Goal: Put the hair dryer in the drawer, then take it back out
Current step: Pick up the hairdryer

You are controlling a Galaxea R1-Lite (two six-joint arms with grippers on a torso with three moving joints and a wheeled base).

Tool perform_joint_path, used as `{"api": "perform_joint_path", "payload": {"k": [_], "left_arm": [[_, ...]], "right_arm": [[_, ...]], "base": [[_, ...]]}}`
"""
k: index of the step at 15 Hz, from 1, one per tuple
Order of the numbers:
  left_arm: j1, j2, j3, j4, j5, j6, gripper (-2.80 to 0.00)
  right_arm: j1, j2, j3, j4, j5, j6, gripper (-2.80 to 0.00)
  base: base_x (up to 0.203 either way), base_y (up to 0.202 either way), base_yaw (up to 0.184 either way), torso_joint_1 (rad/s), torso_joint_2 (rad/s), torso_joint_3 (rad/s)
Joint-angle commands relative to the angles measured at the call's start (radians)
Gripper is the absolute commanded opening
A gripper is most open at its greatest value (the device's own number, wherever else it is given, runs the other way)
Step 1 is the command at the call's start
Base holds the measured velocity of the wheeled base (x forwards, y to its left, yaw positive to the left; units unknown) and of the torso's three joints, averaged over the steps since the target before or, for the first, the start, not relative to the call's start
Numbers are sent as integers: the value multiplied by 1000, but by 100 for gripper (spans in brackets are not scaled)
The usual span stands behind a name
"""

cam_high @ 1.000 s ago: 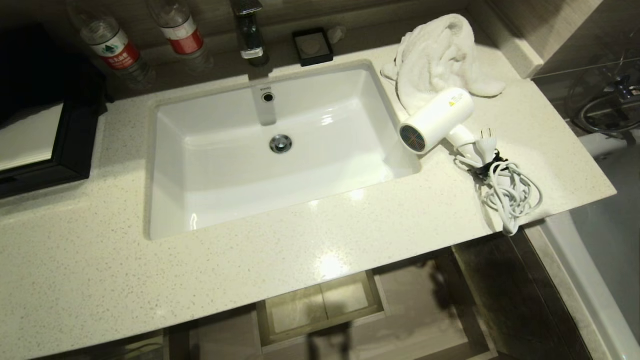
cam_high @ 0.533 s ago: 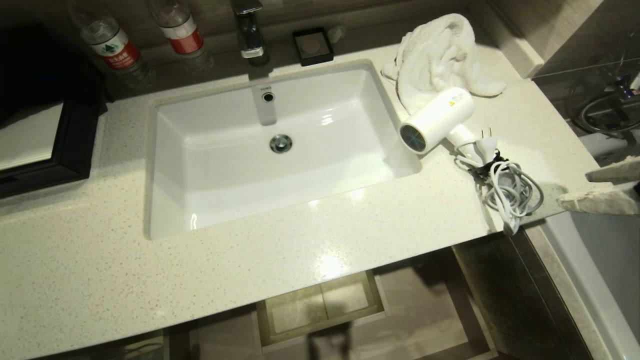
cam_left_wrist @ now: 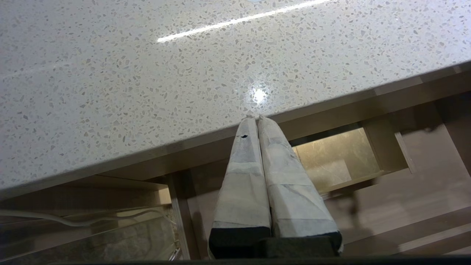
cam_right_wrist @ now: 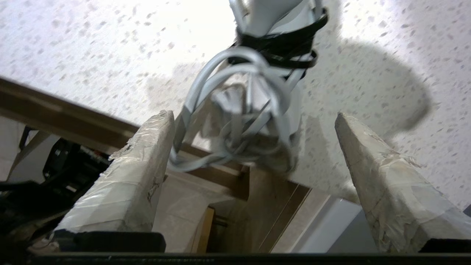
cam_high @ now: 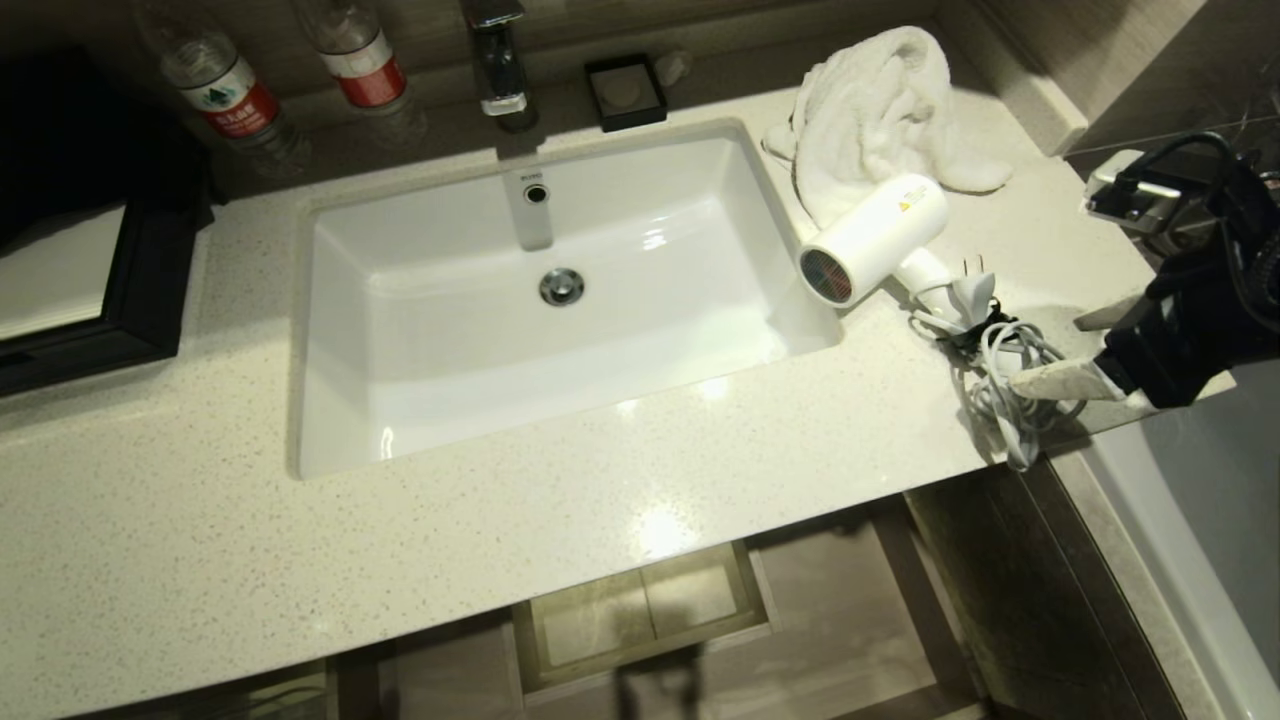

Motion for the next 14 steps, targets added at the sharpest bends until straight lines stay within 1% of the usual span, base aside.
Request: {"api": "perform_joint_path", "payload": {"k": [1,5,6,8,11,14], "left_arm": [[0,0,1,0,0,0,-280],[0,0,1,0,0,0,-280],[0,0,0,0,-1,0,-280],[0,0,0,0,0,0,-280],[2,0,0,0,0,0,-280],[0,0,2,0,0,0,-280]], "right_arm": [[-12,77,-6,-63,2,-4,0],[-17,138,-11,-165,5,-11,0],[-17,150,-14,-174,8,-11,0],[-18,167,-50,-175,70,-14,0],[-28,186,-52,-190,77,-60,0],[-32,206,-50,-220,78,-74,0]], "base": [[0,0,0,0,0,0],[0,0,0,0,0,0],[0,0,0,0,0,0],[0,0,0,0,0,0],[0,0,0,0,0,0],[0,0,0,0,0,0]]}}
